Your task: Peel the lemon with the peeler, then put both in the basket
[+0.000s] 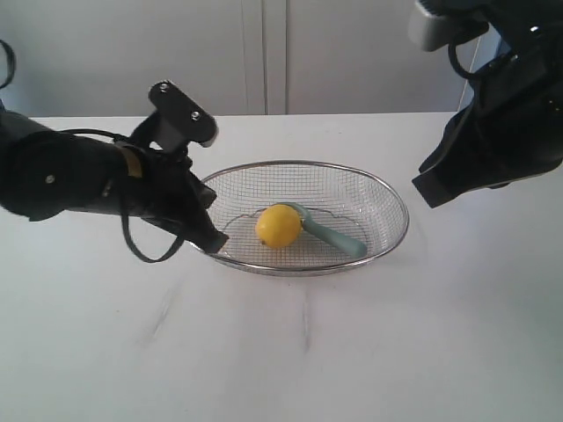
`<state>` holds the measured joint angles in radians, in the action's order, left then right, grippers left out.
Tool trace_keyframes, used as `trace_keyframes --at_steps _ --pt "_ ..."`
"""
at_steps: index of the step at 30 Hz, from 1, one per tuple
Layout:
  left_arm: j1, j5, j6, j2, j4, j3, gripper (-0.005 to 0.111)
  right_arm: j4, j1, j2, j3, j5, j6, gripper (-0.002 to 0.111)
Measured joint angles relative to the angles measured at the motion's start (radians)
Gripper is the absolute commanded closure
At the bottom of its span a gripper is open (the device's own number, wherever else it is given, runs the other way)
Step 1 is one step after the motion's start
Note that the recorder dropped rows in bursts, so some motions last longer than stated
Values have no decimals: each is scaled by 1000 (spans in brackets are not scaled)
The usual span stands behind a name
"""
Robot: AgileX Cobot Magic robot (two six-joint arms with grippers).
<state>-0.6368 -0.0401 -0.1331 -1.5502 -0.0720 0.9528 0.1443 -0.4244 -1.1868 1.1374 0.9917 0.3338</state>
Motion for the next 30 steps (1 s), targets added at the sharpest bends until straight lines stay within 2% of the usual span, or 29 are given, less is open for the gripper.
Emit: trace_keyframes --at_steps 8,16,25,30 --pt "114 -106 28 199 65 -185 107 0 0 0 0 0 0 108" --pt "299 -110 117 424 72 -397 107 0 0 0 0 0 0 108" --pt "438 -106 123 641 72 -613 107 0 0 0 0 0 0 108" --pt "520 -112 123 797 72 -777 107 0 0 0 0 0 0 108"
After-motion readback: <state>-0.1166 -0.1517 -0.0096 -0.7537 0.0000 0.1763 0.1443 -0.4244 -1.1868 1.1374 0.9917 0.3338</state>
